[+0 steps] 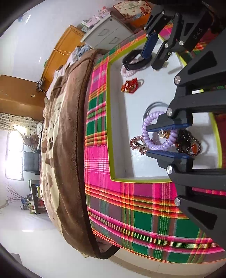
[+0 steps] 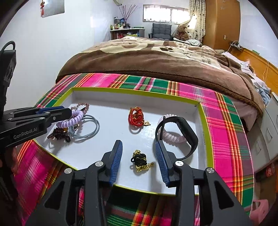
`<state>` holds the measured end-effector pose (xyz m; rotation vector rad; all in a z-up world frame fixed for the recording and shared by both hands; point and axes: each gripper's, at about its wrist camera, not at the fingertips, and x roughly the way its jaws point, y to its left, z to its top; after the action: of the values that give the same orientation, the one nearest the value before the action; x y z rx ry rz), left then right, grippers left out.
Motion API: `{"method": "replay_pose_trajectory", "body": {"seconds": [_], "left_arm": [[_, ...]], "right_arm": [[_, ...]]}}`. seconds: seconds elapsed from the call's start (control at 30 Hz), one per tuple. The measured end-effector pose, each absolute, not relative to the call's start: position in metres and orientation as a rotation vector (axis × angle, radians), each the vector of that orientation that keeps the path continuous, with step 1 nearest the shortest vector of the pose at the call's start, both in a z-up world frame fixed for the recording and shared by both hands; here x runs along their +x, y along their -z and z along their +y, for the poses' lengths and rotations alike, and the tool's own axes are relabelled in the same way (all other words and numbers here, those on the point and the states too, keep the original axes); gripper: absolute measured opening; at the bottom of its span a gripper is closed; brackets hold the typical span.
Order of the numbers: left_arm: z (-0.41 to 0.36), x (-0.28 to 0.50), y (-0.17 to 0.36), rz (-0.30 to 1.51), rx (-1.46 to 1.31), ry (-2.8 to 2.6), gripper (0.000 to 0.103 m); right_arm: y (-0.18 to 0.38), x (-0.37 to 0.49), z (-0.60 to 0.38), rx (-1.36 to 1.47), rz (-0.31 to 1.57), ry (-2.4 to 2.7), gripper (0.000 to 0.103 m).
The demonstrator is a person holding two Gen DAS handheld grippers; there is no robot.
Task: Organize jewelry
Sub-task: 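Carry the brooch and lavender coil into the box and open both tools, then grasp the black cord with the teal bead using the right tool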
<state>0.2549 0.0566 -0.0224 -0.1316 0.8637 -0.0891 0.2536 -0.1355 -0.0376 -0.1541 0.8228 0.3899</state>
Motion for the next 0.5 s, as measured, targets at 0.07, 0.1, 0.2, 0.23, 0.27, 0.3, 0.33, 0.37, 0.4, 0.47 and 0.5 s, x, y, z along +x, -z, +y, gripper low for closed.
{"method": "replay_pose_trajectory", "body": {"seconds": [0.07,0.1,0.2,0.23,0.27,0.3,0.33,0.37,0.4,0.47,0.5], "left_arm": [[0.057,0.249,0.019,0.857,-0.143,0.09,0.025],[0.057,0.248,0.018,0.855,-0.143,0.088,0.026],[0.054,0.239,0.011,0.843,-0.135,0.09,0.026],[0.053,0.235,0.009,0.838,-0.132,0.087,0.026],[0.052,0.231,0.006,0.832,-0.132,0.086,0.027],[0.052,0.227,0.004,0.828,-0.134,0.085,0.027],[0.051,0.223,0.002,0.822,-0.137,0.084,0.029],[0.05,0.218,-0.001,0.815,-0.139,0.086,0.03],[0.049,0.214,-0.003,0.81,-0.14,0.089,0.033],[0.047,0.205,-0.008,0.802,-0.141,0.097,0.034],[0.046,0.201,-0.01,0.801,-0.14,0.099,0.034]], "right_arm": [[0.035,0.252,-0.138,-0.143,0.82,-0.382,0.041],[0.034,0.251,-0.139,-0.136,0.819,-0.381,0.041],[0.03,0.246,-0.142,-0.123,0.813,-0.379,0.041],[0.028,0.243,-0.143,-0.12,0.809,-0.377,0.041],[0.027,0.24,-0.145,-0.114,0.806,-0.375,0.041],[0.026,0.237,-0.146,-0.107,0.805,-0.374,0.041],[0.025,0.234,-0.147,-0.103,0.804,-0.373,0.041],[0.024,0.232,-0.148,-0.101,0.803,-0.372,0.041],[0.022,0.228,-0.149,-0.1,0.801,-0.369,0.041],[0.018,0.221,-0.152,-0.091,0.795,-0.364,0.041],[0.017,0.218,-0.154,-0.085,0.794,-0.363,0.041]]}}
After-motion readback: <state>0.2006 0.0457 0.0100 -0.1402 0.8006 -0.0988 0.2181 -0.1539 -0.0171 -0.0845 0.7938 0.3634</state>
